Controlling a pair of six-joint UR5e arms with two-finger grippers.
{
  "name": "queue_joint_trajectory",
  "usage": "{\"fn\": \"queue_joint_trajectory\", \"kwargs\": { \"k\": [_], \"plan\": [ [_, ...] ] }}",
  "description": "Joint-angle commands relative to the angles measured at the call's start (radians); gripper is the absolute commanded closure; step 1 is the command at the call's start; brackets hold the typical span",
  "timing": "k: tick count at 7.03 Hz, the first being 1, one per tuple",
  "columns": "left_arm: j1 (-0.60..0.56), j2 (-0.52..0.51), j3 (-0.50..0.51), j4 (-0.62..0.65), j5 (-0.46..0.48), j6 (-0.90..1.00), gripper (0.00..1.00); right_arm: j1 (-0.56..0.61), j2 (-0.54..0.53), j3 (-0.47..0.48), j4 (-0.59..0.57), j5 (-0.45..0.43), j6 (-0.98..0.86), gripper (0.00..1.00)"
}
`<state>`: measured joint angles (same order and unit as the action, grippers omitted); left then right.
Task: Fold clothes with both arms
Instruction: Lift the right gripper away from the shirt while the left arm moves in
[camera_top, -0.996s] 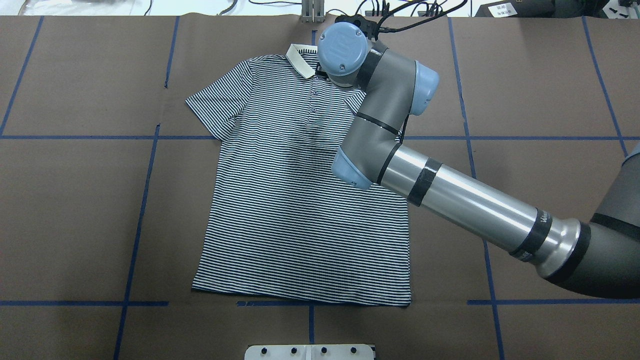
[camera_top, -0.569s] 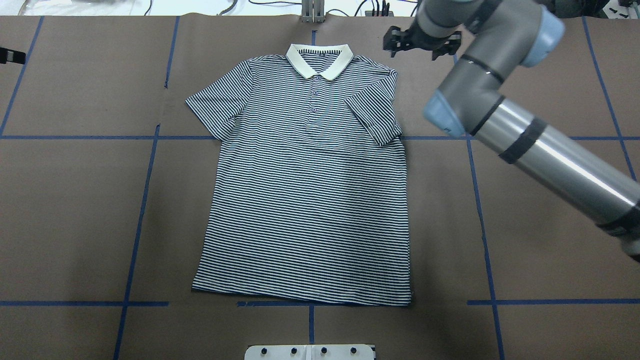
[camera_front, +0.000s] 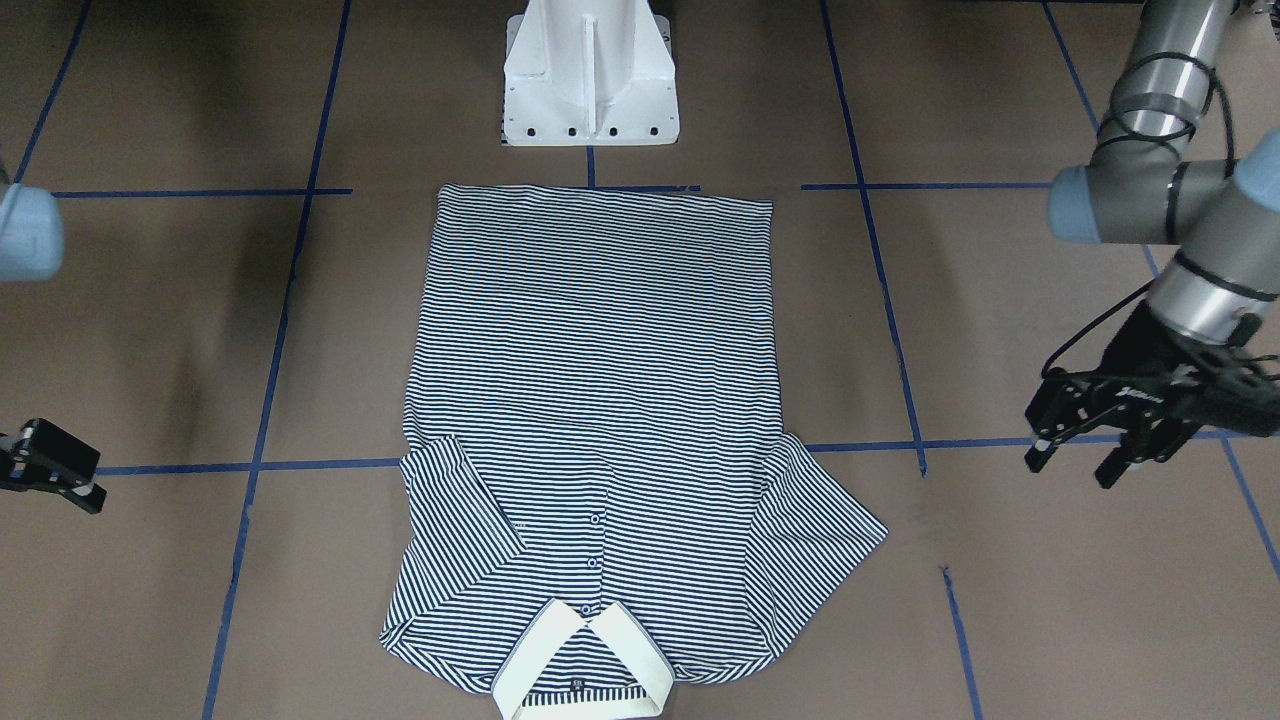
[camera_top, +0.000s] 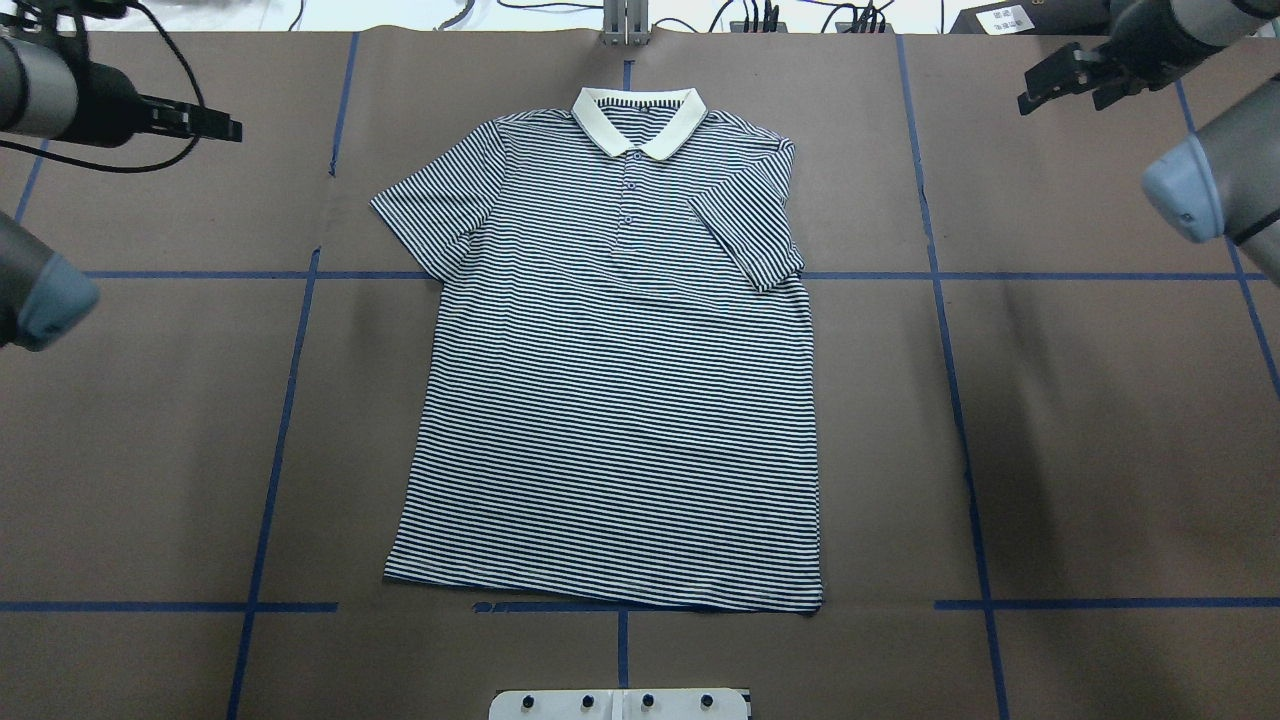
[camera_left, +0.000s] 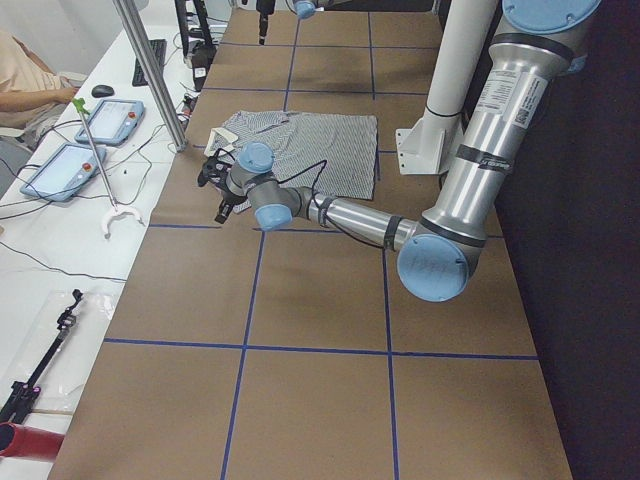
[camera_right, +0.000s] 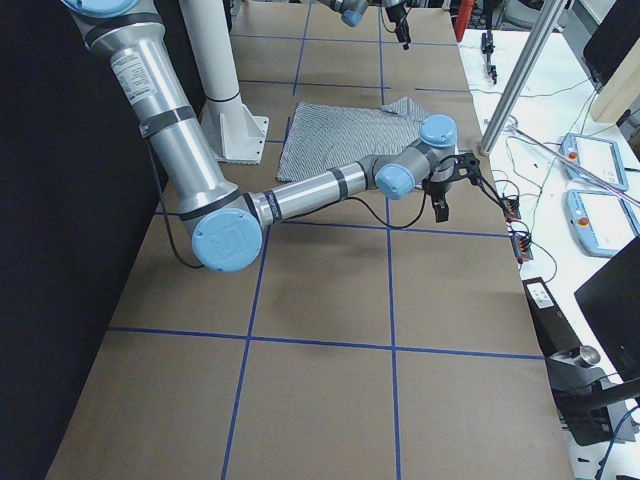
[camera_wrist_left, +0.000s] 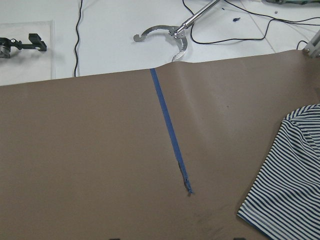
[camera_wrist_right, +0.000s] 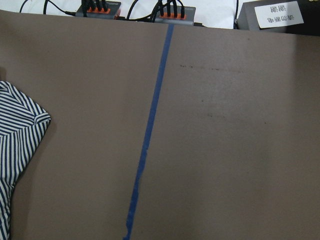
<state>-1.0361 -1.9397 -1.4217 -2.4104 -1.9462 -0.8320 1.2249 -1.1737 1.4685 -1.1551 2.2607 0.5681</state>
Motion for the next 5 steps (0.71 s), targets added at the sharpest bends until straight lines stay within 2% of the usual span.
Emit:
{"fn": "queue_joint_trajectory", "kwargs": {
  "k": [1, 2, 3, 5],
  "plan": [
    [0.138, -0.112, 0.134, -0.004, 0.176, -0.134, 0.30, 0.018, -0.061, -0.005, 0.074, 0.022, -0.014, 0.00],
    [0.172, -0.129, 0.153, -0.004, 0.228, -0.210, 0.36, 0.018, -0.063, -0.005, 0.074, 0.020, -0.016, 0.00],
    [0.198, -0.139, 0.176, -0.030, 0.240, -0.222, 0.36, 0.019, -0.063, -0.007, 0.074, 0.020, -0.016, 0.00],
    [0.203, -0.183, 0.285, -0.093, 0.240, -0.222, 0.36, 0.019, -0.063, -0.007, 0.074, 0.019, -0.016, 0.00]
  ]
}}
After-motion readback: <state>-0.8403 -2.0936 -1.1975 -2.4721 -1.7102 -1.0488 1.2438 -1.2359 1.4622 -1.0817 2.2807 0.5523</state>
